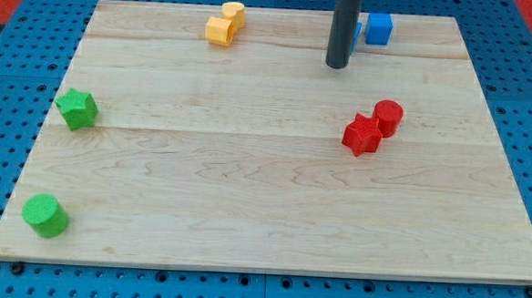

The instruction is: Move green star into the green circle

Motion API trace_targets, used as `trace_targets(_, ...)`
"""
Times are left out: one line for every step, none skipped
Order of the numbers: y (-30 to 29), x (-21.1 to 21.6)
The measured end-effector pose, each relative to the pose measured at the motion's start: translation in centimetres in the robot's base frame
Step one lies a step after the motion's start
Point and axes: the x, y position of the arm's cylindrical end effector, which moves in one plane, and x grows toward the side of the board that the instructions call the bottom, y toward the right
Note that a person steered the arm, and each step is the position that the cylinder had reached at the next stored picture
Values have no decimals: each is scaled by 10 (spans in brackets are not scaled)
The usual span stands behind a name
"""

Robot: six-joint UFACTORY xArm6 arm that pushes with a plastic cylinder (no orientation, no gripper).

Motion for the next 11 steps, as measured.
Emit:
trace_targets(-14, 2)
trace_targets(-152, 24)
trace_targets(-240, 24)
trace_targets(-340, 74)
trace_targets(-360, 80)
trace_targets(-369, 93)
trace_targets(-341, 187)
trace_targets(-345, 188)
trace_targets(-331, 173)
trace_targets(-300, 179)
trace_targets(-319, 207)
